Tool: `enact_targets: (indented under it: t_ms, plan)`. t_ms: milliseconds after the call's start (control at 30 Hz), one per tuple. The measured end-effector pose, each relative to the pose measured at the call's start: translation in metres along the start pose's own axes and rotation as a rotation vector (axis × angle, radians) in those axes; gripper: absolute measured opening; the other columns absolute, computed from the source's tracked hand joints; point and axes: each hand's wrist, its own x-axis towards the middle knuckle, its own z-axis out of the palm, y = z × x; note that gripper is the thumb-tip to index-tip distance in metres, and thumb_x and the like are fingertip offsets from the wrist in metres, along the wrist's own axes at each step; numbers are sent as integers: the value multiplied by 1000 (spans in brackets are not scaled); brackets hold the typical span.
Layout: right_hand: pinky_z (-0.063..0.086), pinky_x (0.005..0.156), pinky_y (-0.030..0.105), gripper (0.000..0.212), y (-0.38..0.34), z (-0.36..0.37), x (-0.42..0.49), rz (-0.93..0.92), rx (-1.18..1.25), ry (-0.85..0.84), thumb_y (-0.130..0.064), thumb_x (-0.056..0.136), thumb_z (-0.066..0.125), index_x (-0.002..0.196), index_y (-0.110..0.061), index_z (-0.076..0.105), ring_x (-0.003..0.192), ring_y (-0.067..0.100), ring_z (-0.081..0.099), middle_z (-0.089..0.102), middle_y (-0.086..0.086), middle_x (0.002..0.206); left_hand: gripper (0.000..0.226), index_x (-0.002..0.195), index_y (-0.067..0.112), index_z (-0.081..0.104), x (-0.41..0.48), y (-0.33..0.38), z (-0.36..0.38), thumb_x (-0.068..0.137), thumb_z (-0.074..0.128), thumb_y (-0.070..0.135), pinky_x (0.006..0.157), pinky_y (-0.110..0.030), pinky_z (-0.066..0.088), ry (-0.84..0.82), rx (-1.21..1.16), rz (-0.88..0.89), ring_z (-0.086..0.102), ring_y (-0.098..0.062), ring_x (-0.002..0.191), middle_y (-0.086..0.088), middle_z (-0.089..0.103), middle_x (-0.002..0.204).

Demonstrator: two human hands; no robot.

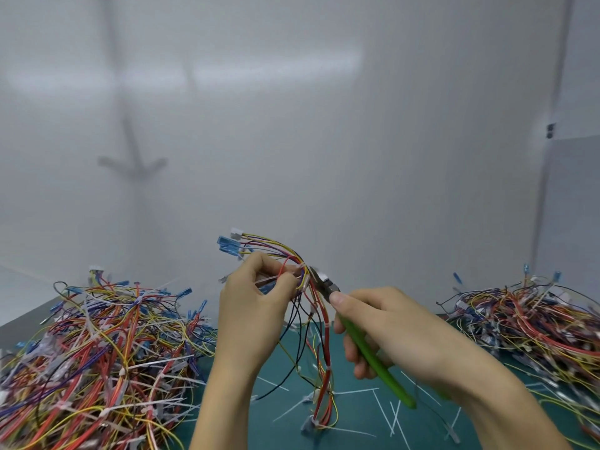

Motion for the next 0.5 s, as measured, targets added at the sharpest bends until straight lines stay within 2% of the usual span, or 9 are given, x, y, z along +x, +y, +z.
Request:
enact_targets:
  t_ms: [100,200,333,400,500]
  plan:
    - [58,77,51,46,-1,-1,2,-32,41,66,-54,90,49,87,-11,64,61,20,68,70,3,68,10,76,13,67,1,-1,-1,84,72,10,82,-46,59,5,-25,-22,71,-12,78,3,74,80]
    - [59,79,51,42,1,4,8,-75,43,244,-59,78,59,89,-19,65,66,16,72,74,0,79,10,76,7,66,1,0,1,86,70,6,71,-31,60,-33,-105,-48,72,-15,78,-2,73,78]
    - [59,74,52,15,10,11,16,-117,29,391,-28,82,76,82,-20,64,60,17,71,69,0,68,12,75,7,65,-1,6,5,87,69,4,65,-22,58,-98,-201,-73,72,-13,73,-5,73,76]
    - [60,70,52,16,13,12,19,-133,52,417,-19,80,79,79,-20,63,55,19,68,66,-3,63,12,76,8,66,-3,7,8,87,68,5,65,-22,58,-120,-197,-64,72,-15,75,-5,73,77]
    - [61,66,50,17,15,11,20,-156,93,443,-15,78,80,78,-20,63,51,16,64,65,-5,62,13,76,13,68,-5,7,10,88,67,8,63,-20,56,-129,-143,-25,69,-8,72,0,72,76]
